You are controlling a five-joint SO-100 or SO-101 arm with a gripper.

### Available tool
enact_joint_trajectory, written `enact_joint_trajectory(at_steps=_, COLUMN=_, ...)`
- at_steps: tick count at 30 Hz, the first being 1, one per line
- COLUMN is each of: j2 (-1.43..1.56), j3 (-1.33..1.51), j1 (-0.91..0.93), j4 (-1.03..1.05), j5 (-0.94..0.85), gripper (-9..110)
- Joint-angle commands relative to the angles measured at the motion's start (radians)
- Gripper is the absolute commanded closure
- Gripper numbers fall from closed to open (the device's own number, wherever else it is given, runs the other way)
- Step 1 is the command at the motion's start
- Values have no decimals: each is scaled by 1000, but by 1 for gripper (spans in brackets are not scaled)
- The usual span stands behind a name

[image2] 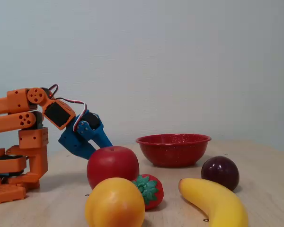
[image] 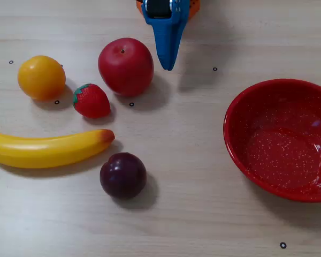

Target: Put the banana in the red bowl.

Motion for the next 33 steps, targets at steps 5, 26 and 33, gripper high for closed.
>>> enact_joint_trajectory(at_steps=5, j2=14, j3=-49, j1=-8, j4=-18, j5=34, gripper=101)
enact_joint_trajectory(at_steps=26, j2=-580, j3=-632, j1=-64, j4=-34, j5=72, gripper=101)
enact_joint_trajectory(at_steps=33, j2=-868, j3=-879, j1=-184, j4=-40, j5=138, gripper=101)
